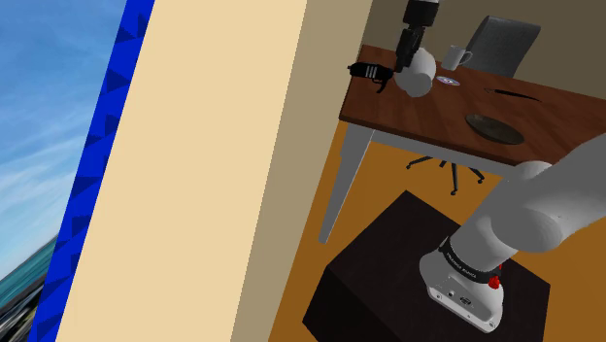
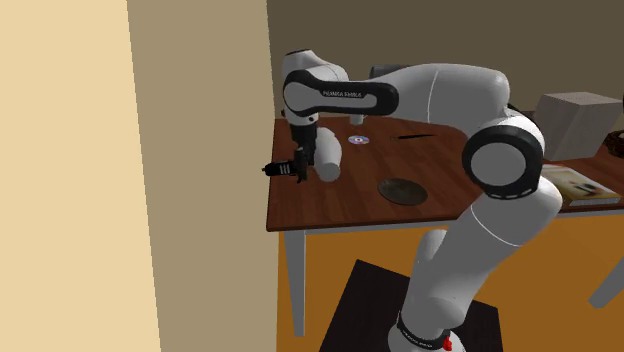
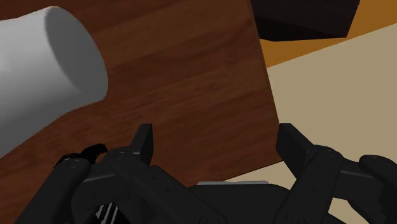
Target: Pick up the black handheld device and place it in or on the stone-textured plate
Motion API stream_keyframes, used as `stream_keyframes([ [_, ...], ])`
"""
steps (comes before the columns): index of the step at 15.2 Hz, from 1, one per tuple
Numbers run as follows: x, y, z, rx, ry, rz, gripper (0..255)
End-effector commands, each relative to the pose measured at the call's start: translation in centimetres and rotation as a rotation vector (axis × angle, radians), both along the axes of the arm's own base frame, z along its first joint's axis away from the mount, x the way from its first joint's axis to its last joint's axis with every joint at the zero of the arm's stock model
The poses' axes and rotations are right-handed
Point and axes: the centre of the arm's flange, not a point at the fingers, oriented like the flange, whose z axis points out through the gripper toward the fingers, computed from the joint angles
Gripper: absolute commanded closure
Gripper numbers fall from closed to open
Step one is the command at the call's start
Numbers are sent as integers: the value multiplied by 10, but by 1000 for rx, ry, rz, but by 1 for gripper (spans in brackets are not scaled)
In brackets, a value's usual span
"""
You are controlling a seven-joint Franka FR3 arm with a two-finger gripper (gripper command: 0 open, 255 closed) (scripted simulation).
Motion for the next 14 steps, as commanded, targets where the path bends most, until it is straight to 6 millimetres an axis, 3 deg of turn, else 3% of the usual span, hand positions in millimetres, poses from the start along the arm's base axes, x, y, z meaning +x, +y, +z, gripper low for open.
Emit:
stream_keyframes([
  [1, 24, -11, -5, -5, 2, 41, 0],
  [13, 170, -69, -24, -27, 18, 269, 0],
  [14, 171, -69, -25, -27, 18, 271, 0],
])
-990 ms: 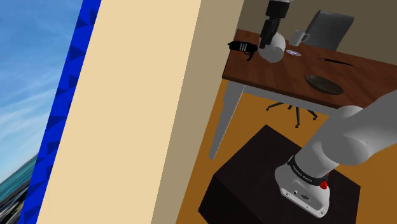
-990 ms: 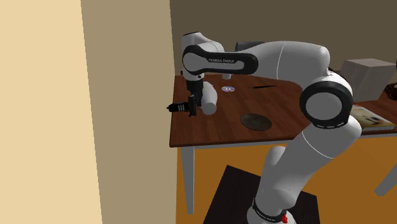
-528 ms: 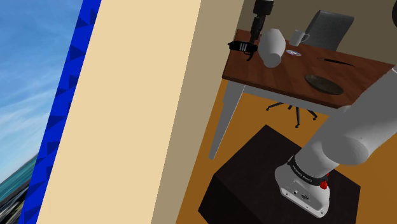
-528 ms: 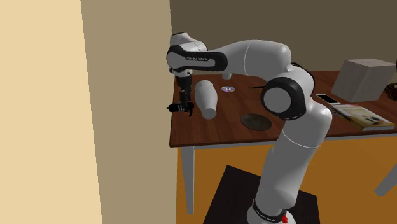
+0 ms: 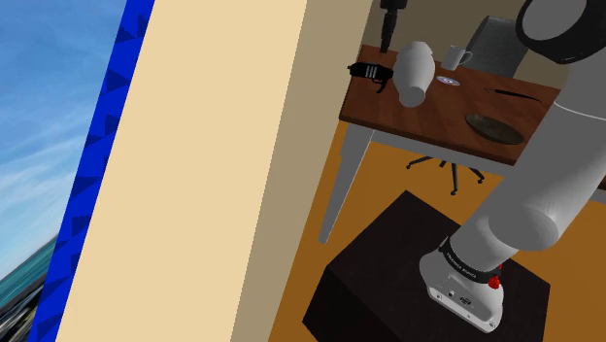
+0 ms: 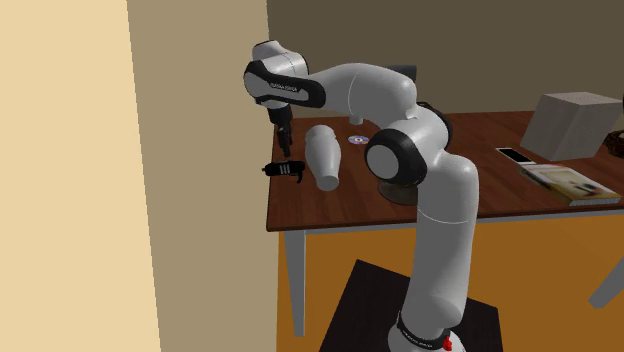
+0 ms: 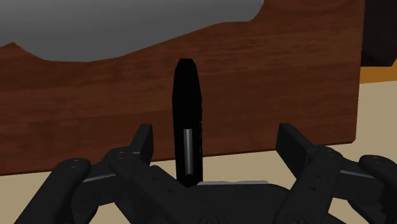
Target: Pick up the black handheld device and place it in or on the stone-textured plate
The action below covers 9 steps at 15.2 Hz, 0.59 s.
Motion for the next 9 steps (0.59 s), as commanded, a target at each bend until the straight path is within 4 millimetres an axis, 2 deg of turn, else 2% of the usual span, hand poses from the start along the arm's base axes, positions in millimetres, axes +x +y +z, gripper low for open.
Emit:
stream_keyframes([
  [1, 47, 1, -43, 40, -49, 26, 0],
  [7, 44, -1, -77, 40, -49, 26, 0],
  [9, 44, -1, -77, 40, -49, 26, 0],
])
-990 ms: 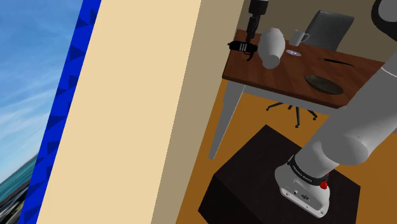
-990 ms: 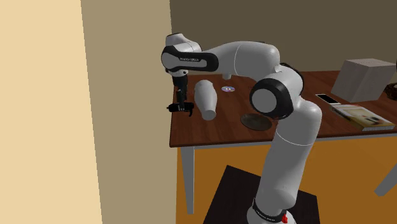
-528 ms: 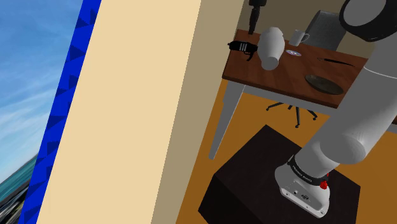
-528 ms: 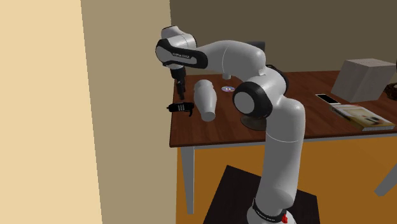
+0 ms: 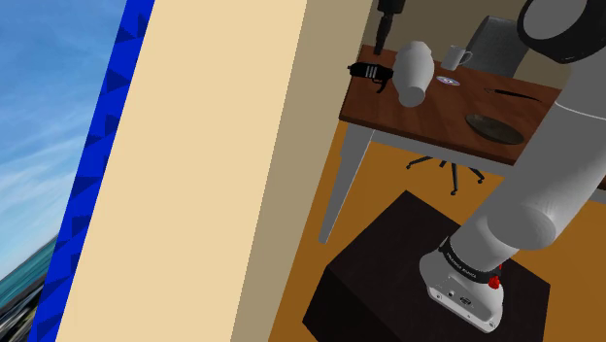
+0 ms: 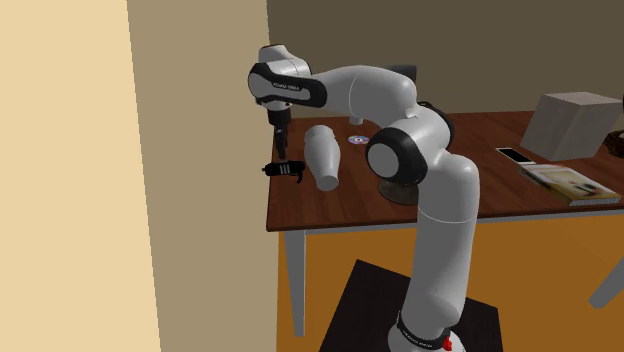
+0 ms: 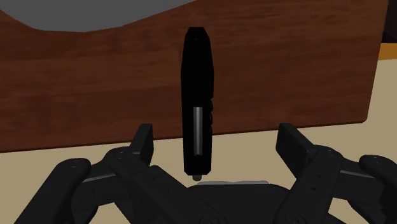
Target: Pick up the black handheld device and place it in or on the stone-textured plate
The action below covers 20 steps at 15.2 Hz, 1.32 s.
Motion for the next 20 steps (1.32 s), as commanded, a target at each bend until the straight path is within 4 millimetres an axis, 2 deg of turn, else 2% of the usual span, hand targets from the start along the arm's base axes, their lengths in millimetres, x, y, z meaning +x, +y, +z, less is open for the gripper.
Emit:
stream_keyframes([
  [1, 37, 9, -66, -23, 42, 16, 0],
  [6, 37, 9, -66, -23, 42, 16, 0],
  [7, 36, -3, -62, -22, 42, 15, 255],
  [8, 27, -1, -71, -23, 42, 15, 255],
  [10, 31, -8, -79, -22, 41, 14, 255],
  [11, 29, -14, -72, -22, 41, 15, 255],
  [12, 28, -1, -66, -24, 42, 16, 255],
  [13, 34, -7, -80, -24, 42, 15, 255],
  [14, 45, -7, -83, -22, 42, 15, 255],
  [15, 39, -5, -87, -23, 41, 15, 255],
  [16, 9, -13, -19, -24, -47, -3, 255],
  [17, 9, -13, -19, -24, -47, -3, 0],
  [19, 8, 5, -31, -12, -113, 24, 0],
  [20, 9, 5, -37, -12, -113, 24, 0],
])
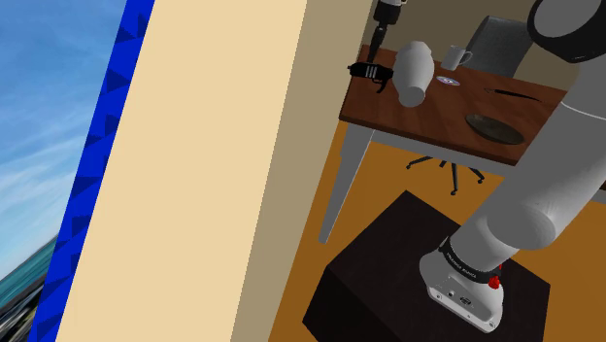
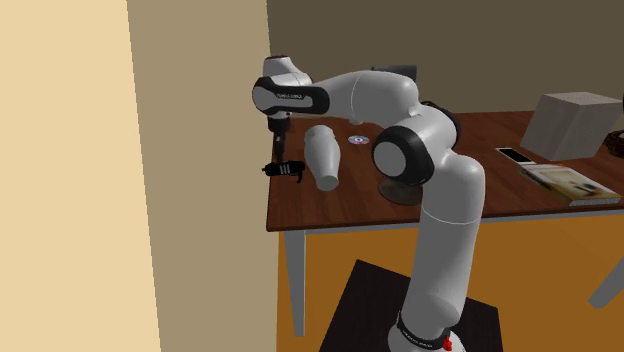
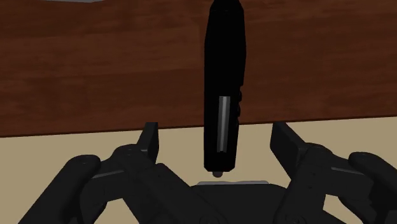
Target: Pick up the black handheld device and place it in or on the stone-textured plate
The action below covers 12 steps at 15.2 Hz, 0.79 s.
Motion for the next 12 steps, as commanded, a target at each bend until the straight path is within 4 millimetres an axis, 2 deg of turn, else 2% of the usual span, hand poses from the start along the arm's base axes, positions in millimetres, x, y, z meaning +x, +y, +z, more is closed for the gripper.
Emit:
stream_keyframes([
  [1, 4, 10, -14, 5, -8, 25, 0],
  [7, 6, 9, -44, 5, -8, 25, 0],
  [12, 6, 9, -44, 5, -8, 25, 0],
])
